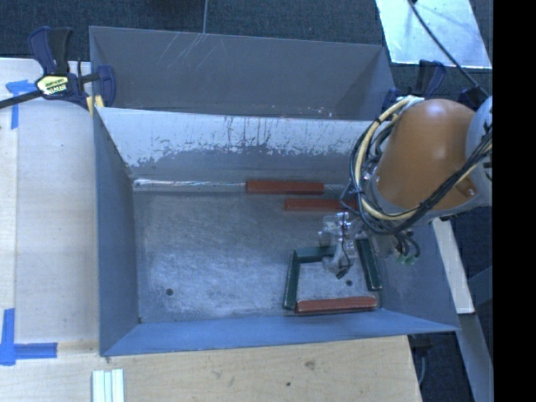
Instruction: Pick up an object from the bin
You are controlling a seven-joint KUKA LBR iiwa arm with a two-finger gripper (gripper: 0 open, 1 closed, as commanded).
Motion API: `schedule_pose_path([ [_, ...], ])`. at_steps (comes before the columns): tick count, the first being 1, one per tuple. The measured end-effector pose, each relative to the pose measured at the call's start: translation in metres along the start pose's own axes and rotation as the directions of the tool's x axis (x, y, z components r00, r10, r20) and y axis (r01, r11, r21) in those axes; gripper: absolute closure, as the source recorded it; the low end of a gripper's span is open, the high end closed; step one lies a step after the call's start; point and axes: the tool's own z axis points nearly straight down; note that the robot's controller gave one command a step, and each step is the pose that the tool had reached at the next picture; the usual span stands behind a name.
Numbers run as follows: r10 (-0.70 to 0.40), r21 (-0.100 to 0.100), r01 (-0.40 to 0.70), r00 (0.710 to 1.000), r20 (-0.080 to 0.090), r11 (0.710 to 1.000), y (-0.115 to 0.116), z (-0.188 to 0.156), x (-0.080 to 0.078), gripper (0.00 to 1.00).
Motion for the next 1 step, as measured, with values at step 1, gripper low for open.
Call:
schedule_pose_path([
  [1,0.013,0.003,-0.013,1.000,0.004,1.000,-0.0175,-0.0822,-0.0306,1.00],
])
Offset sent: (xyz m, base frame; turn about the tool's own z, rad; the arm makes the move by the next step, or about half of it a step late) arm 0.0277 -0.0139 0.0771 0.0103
